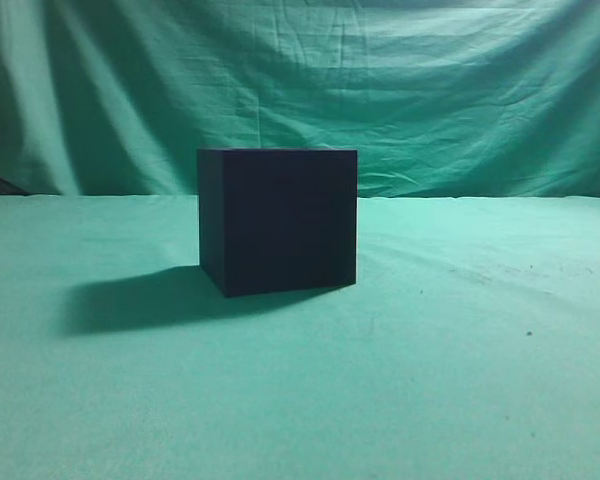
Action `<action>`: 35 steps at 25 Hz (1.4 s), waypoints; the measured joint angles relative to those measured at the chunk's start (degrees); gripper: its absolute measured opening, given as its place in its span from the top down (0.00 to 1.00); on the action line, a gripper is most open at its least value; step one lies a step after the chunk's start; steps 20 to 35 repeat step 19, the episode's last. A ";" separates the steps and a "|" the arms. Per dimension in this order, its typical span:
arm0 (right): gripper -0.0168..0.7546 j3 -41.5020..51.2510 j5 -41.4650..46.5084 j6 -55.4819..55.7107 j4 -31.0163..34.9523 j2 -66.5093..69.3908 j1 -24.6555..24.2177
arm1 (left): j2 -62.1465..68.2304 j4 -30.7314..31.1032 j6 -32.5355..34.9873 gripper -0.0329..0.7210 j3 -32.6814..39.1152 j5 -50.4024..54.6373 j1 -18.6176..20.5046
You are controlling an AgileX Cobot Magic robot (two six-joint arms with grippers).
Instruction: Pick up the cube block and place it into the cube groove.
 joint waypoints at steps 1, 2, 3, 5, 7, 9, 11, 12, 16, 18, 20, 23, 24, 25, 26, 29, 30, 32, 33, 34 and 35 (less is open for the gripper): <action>0.98 1.00 0.00 0.00 0.39 0.01 -0.10 | 0.00 0.00 0.00 0.96 0.00 0.00 0.00; 0.98 1.29 0.66 0.00 0.67 0.01 -0.10 | 0.00 0.00 0.00 0.96 0.00 0.00 0.00; 0.98 1.27 1.63 0.00 1.04 0.01 -0.10 | 0.00 0.00 0.00 0.96 0.00 0.00 0.00; 0.98 1.32 3.95 0.00 1.25 0.01 -0.10 | 0.00 0.00 0.00 0.96 0.00 0.00 0.00; 0.98 1.40 5.22 0.00 1.39 0.01 -0.10 | 0.00 0.00 0.00 0.96 0.00 0.00 0.00; 0.98 1.40 5.62 0.00 1.53 0.01 -0.10 | 0.00 0.00 0.00 0.96 0.00 0.00 0.00; 0.98 1.44 5.91 0.00 1.65 0.01 -0.10 | 0.00 0.00 0.00 0.96 0.00 0.00 0.00; 0.98 1.44 6.01 0.00 1.65 0.01 -0.10 | 0.00 0.00 0.00 0.96 0.00 0.00 0.00; 0.98 1.44 5.99 0.00 1.65 0.01 -0.10 | 0.00 0.00 0.00 0.96 0.00 0.00 0.00; 0.98 1.44 5.99 0.00 1.75 0.01 -0.10 | 0.00 0.00 0.00 0.96 0.00 0.00 0.00; 0.98 1.44 5.99 0.00 1.74 0.01 -0.10 | 0.00 0.00 0.00 0.96 0.00 0.00 0.00; 0.98 1.44 5.99 0.00 1.74 0.01 -0.10 | 0.00 0.00 0.00 0.96 0.00 0.00 0.00; 0.98 1.44 5.99 0.00 1.74 0.01 -0.10 | 0.00 0.00 0.00 0.96 0.00 0.00 0.00; 0.98 1.44 5.99 0.00 1.74 0.01 -0.10 | 0.00 0.00 0.00 0.96 0.00 0.00 0.00; 0.98 1.44 5.99 0.00 1.74 0.01 -0.10 | 0.00 0.00 0.00 0.96 0.00 0.00 0.00; 0.98 1.44 5.99 0.00 1.74 0.01 -0.10 | 0.00 0.00 0.00 0.96 0.00 0.00 0.00; 0.98 1.44 5.99 0.00 1.74 0.01 -0.10 | 0.00 0.00 0.00 0.96 0.00 0.00 0.00; 0.98 1.44 5.99 0.00 1.74 0.01 -0.10 | 0.00 0.00 0.00 0.96 0.00 0.00 0.00; 0.98 1.44 5.99 0.00 1.74 0.01 -0.10 | 0.00 0.00 0.00 0.96 0.00 0.00 0.00; 0.98 1.44 5.99 0.00 1.74 0.01 -0.10 | 0.00 0.00 0.00 0.96 0.00 0.00 0.00; 0.98 1.44 5.99 0.00 1.74 0.01 -0.10 | 0.00 0.00 0.00 0.96 0.00 0.00 0.00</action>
